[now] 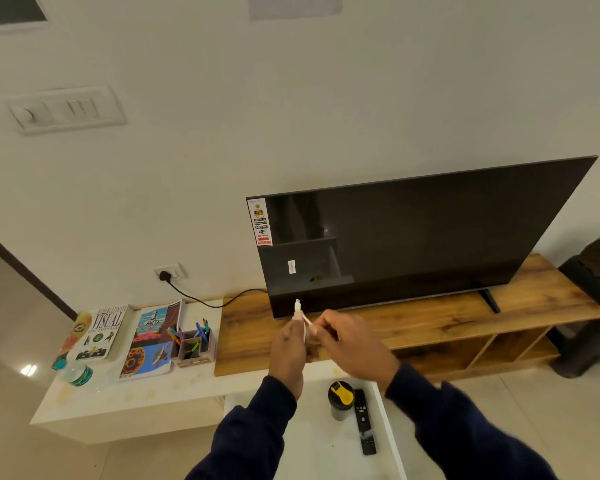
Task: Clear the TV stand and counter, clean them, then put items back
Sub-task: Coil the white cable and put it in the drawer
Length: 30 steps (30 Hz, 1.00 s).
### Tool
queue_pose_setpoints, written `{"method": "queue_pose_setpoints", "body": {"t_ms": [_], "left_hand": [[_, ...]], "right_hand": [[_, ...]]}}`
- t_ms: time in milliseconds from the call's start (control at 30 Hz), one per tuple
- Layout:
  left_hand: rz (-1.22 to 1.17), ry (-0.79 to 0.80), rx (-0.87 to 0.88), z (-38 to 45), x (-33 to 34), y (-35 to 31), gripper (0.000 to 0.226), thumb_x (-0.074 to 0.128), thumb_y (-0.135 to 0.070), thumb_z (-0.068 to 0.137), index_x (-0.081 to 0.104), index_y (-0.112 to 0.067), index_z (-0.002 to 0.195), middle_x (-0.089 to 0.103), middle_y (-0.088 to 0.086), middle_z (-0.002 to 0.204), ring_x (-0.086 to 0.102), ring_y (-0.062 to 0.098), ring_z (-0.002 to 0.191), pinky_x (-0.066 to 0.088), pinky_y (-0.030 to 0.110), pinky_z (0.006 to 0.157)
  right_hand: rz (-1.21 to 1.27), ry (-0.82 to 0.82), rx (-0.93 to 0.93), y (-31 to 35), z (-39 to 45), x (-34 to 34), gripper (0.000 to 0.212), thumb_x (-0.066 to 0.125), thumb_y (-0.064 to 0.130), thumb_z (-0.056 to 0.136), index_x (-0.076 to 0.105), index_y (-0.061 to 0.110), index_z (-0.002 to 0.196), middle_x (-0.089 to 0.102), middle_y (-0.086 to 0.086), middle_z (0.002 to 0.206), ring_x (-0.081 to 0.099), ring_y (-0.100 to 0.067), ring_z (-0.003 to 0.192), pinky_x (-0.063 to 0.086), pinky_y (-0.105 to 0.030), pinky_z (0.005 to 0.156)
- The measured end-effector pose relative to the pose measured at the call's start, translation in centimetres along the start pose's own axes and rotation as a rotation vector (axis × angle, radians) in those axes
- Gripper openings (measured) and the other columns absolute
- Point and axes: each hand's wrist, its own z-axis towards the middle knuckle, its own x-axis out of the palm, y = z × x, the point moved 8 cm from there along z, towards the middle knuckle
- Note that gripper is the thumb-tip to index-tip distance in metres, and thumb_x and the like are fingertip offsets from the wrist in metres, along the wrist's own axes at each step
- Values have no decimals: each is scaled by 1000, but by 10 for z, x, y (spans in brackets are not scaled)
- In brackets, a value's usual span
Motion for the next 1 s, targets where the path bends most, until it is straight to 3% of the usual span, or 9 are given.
{"method": "queue_pose_setpoints", "body": {"t_ms": [100,233,300,367,433,567,700,833,1000], "left_hand": [[-148,31,-37,1,-2,-3,25,28,-36,110,52,-30,114,77,7,107,71,19,102,51,30,83],[-355,31,-65,4,-10,-2,31,30,-33,110,47,-20,132,76,12,108,71,25,107,52,35,95],[-408,25,-98,6,-13,1,31,36,-31,108,52,-14,129,75,9,85,73,20,82,54,32,83],[-392,27,-132,7,-15,4,37,40,-32,107,54,-9,132,53,0,60,52,10,53,46,23,59],[-360,107,-155,7,-12,5,43,39,-34,107,53,-7,138,35,-1,57,32,7,44,32,20,44],[-259,310,-191,2,-3,2,44,37,-33,108,55,-5,137,33,0,55,26,6,39,26,19,38],[-141,421,-207,-12,7,-3,45,36,-32,108,56,-2,134,61,6,65,31,6,36,26,16,38],[-19,402,-222,-10,9,8,45,30,-38,109,50,-6,133,73,14,118,33,7,37,29,15,44],[-84,175,-178,-1,-4,16,39,36,-33,109,58,-4,121,74,5,90,43,6,47,35,19,46]], "right_hand": [[135,-73,-24,2,-32,20,13,49,23,107,56,23,96,55,13,76,54,-5,68,47,-21,65],[248,-14,33,-21,-57,53,18,46,34,107,50,22,95,57,0,70,48,-13,60,44,-29,60],[322,55,74,-34,-63,63,19,46,36,107,52,21,97,59,3,71,49,-7,63,46,-26,64],[354,175,140,-46,-60,68,16,49,35,106,57,23,100,64,5,75,53,-9,68,49,-25,68],[295,304,189,-59,-45,66,14,52,36,105,64,29,102,67,8,81,57,-10,74,51,-24,72],[-50,395,99,-71,3,33,20,53,29,105,69,21,113,61,11,90,56,-3,80,46,-17,74],[-231,227,40,-67,46,-26,11,59,21,101,69,20,106,60,14,95,58,-1,91,44,-23,85],[-287,56,3,-38,54,-52,14,64,33,98,71,21,102,65,7,95,61,-6,86,54,-28,84],[-143,-47,50,-8,18,-32,17,60,31,101,68,19,92,66,5,82,62,-6,75,51,-19,72]]}}
